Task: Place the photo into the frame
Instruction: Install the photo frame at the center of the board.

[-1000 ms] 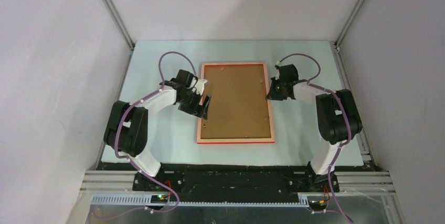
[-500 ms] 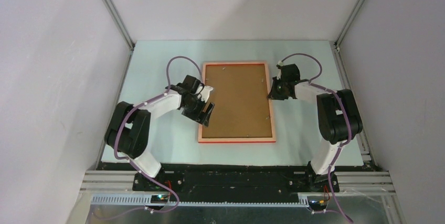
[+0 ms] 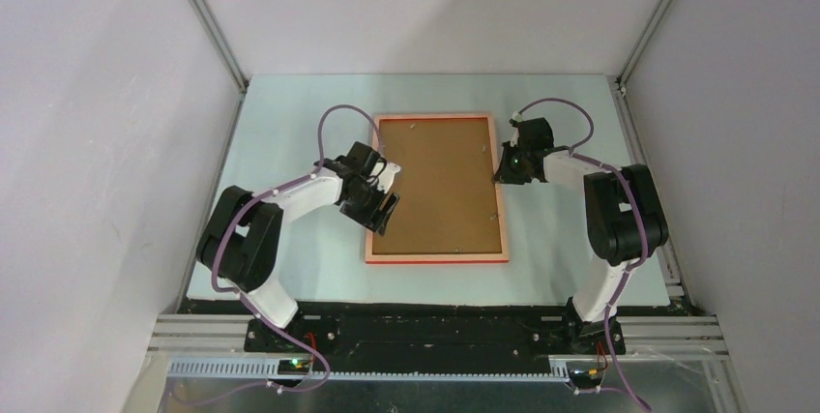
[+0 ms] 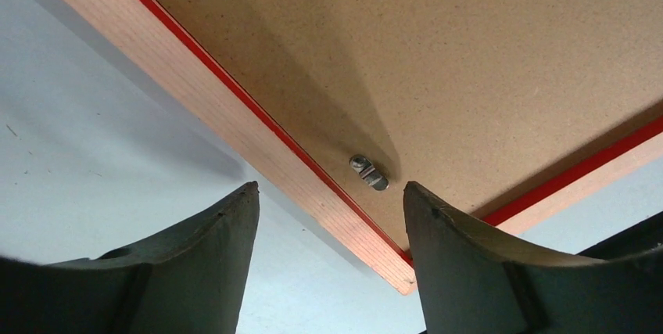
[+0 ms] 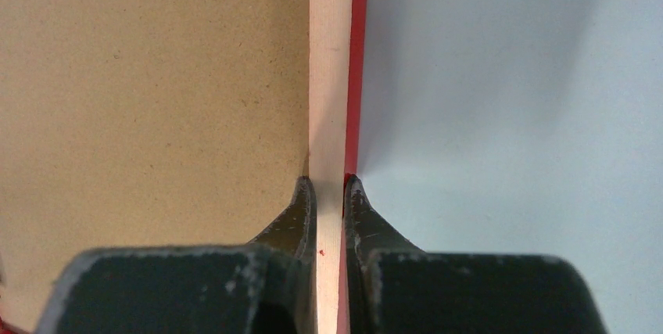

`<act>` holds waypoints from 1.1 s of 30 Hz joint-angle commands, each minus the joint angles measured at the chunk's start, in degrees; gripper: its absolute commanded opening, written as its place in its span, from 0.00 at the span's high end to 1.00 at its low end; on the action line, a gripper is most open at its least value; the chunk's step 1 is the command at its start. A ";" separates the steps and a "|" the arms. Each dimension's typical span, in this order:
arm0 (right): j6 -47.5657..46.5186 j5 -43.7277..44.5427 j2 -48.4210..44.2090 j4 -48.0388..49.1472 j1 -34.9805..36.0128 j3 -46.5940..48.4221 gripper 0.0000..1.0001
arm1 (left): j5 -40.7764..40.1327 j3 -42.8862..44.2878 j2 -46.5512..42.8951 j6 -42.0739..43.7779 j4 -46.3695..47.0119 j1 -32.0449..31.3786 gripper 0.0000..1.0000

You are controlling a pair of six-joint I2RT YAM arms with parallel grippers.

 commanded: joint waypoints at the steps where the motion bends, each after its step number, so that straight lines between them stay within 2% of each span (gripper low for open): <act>1: 0.71 -3.61 -0.97 4.89 -0.28 0.94 1.00 | -2.20 2.11 0.69 0.26 0.92 -0.61 0.28; 33: 0.51 -5.25 -0.06 4.96 -0.27 0.93 1.00 | -4.94 0.90 -2.08 2.60 1.69 -0.79 0.58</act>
